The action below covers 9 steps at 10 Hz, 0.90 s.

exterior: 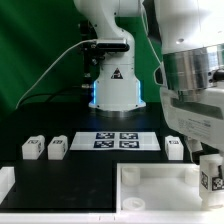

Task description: Assemble one leg

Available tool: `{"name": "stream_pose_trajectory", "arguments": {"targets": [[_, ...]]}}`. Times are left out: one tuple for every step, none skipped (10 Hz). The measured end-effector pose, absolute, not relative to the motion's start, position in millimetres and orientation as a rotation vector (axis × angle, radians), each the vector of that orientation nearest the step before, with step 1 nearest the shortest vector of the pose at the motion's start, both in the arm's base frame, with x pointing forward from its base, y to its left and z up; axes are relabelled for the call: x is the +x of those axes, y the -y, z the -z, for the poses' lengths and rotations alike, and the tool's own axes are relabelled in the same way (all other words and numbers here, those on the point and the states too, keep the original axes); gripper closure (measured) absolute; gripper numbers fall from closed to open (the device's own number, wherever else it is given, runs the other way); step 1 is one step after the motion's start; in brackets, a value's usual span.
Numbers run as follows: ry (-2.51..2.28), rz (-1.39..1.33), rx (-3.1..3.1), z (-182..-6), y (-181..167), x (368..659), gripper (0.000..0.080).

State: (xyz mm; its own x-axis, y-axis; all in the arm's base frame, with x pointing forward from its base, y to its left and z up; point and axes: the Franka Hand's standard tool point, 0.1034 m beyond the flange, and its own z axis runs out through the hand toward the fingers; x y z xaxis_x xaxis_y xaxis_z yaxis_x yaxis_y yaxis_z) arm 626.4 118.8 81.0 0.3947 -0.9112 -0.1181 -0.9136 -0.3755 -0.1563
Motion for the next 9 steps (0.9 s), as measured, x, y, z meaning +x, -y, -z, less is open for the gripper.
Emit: {"name": "stream_pose_trajectory", "arguments": {"targets": [[-1.430, -0.042, -2.592, -84.0, -122.2, 624.3, 0.0162], [-1.212, -0.037, -2.708, -86.7, -121.3, 625.5, 0.0162], [-1.059, -0.019, -2.770, -85.5, -121.1, 625.4, 0.0152], [-0.912, -0.006, -2.822, -85.1, -121.0, 625.3, 0.0152], [-0.775, 0.007, -2.863, -85.1, -120.8, 625.3, 0.0151], [-0.626, 0.018, -2.906, -84.4, -121.0, 625.0, 0.0151], [-0.367, 0.039, -2.969, -83.3, -122.7, 626.4, 0.0151], [-0.256, 0.052, -2.985, -82.8, -123.9, 628.5, 0.0151], [-0.259, 0.052, -2.985, -82.7, -122.6, 628.5, 0.0278]]}}
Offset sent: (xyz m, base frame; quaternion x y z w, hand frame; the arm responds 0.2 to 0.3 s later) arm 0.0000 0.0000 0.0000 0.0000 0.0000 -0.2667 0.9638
